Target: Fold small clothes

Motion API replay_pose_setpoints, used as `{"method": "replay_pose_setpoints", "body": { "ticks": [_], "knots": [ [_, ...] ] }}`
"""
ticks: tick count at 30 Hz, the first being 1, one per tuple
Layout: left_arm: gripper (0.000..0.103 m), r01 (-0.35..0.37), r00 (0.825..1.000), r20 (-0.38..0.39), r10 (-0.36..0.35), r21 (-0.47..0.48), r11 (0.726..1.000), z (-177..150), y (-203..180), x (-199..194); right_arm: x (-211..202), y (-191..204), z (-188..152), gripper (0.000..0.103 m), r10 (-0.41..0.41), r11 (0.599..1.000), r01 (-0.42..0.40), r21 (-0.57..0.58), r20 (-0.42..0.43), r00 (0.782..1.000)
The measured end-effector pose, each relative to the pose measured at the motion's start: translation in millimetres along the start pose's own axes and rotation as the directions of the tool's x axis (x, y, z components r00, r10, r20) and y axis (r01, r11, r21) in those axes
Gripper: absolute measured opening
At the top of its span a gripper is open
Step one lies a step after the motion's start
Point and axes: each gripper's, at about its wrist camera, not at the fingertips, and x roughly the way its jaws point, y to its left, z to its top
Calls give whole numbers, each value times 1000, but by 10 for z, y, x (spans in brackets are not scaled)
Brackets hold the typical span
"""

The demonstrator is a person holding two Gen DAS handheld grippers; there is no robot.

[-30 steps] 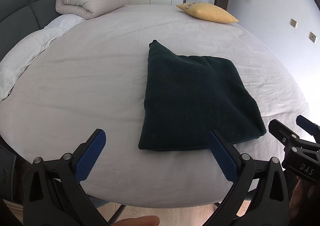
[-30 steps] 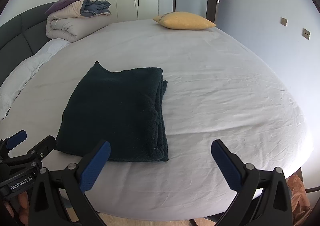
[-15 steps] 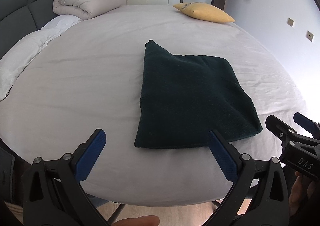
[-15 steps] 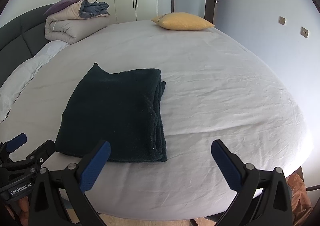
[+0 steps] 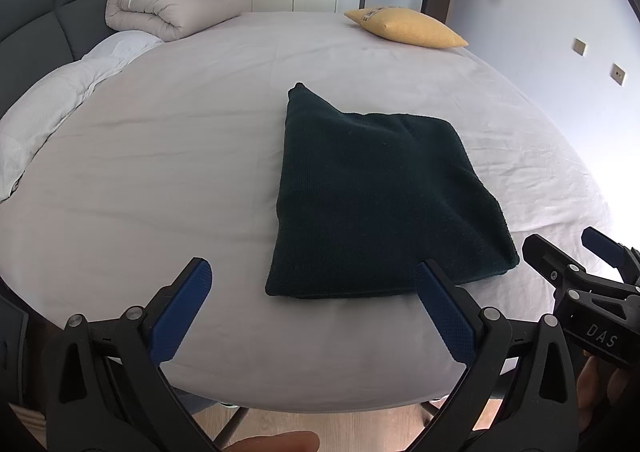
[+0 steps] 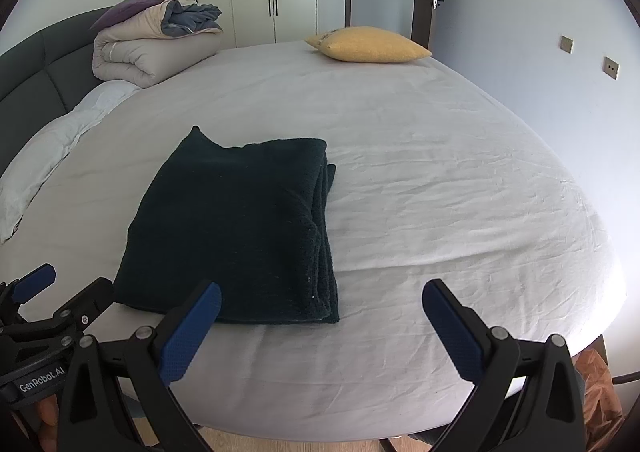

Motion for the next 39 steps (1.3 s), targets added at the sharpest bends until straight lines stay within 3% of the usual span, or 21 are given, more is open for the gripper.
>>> {"method": "replay_pose_setpoints", "body": {
  "ticks": [19,39],
  "knots": [
    [103,-17,999,33,18,-29,999,44,84,-109,-122,-64,52,103,-37,999,37,5,34,999],
    [103,-11,1000,-1,11,-15,1000,-19,47,18,-80,-93,16,103,-48,999,48,9,18,999]
  ]
}}
